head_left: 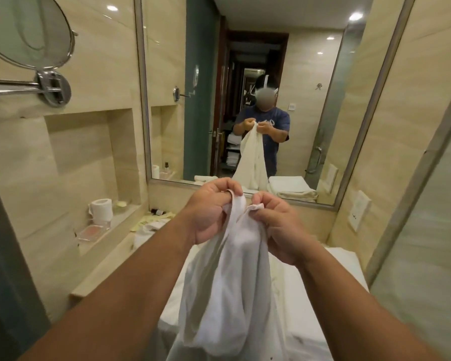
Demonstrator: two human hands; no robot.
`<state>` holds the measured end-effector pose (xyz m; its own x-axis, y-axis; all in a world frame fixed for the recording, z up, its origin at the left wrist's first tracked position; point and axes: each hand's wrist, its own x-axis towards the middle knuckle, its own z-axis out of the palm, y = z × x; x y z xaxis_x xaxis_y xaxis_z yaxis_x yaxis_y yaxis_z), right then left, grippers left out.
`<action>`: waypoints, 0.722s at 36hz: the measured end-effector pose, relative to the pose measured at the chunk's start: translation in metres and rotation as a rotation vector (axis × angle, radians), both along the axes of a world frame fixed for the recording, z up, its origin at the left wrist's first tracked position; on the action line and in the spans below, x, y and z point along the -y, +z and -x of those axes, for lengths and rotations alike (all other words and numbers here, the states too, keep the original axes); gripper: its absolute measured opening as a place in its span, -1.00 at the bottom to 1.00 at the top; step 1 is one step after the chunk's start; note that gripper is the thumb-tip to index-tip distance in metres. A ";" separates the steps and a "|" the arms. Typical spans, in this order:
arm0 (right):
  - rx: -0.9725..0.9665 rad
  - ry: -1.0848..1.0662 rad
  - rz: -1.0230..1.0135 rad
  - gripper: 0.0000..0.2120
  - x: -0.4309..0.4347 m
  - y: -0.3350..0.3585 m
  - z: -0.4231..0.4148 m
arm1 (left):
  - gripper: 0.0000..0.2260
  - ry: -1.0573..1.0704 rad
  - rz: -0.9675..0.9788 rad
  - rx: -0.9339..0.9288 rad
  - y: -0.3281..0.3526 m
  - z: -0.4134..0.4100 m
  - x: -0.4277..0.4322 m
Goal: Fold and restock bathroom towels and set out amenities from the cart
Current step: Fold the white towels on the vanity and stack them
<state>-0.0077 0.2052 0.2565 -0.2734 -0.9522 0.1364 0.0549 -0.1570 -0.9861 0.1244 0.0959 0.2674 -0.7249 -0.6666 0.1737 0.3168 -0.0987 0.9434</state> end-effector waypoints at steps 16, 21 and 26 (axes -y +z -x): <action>-0.073 -0.421 0.237 -0.82 0.118 -0.014 0.027 | -0.69 -0.003 -0.035 -0.103 -0.024 0.042 0.101; 0.038 -0.468 0.264 -0.76 0.135 -0.023 0.041 | -0.72 0.041 0.158 -0.065 -0.030 0.053 0.117; 0.166 -0.387 0.260 -0.45 0.145 -0.027 0.061 | -0.81 0.156 0.398 0.001 -0.033 0.069 0.125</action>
